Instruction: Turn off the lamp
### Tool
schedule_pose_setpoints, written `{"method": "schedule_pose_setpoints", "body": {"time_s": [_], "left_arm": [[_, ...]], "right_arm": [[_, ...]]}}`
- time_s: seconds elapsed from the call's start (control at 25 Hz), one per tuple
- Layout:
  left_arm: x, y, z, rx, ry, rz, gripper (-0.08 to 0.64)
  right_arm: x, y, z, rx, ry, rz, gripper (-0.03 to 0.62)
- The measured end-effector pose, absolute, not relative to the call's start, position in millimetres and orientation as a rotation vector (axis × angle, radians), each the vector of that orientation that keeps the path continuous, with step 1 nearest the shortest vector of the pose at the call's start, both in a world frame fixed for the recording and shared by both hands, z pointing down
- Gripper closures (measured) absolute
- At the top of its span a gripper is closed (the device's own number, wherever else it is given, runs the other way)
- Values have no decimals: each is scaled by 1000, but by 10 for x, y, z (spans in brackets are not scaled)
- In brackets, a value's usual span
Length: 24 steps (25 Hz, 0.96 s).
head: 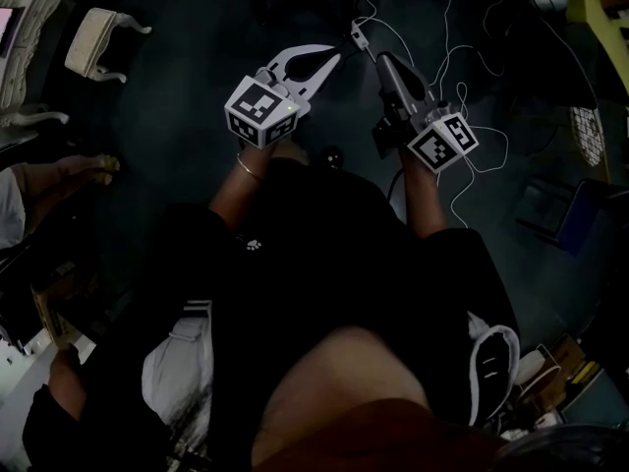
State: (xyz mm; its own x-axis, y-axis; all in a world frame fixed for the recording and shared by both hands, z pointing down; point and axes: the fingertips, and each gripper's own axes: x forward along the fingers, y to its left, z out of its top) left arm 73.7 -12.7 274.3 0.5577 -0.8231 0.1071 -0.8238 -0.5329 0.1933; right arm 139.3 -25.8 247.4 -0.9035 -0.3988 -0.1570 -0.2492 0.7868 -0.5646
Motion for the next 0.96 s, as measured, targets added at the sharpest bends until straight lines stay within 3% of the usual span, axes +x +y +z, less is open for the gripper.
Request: {"method": "schedule_pose_setpoints", "body": {"time_s": [0.96], "left_arm": [[752,-115,2745,2557,-1399,-3,552]], "right_arm": [[1491,-266,2506,-522,2712,-806,592]]}}
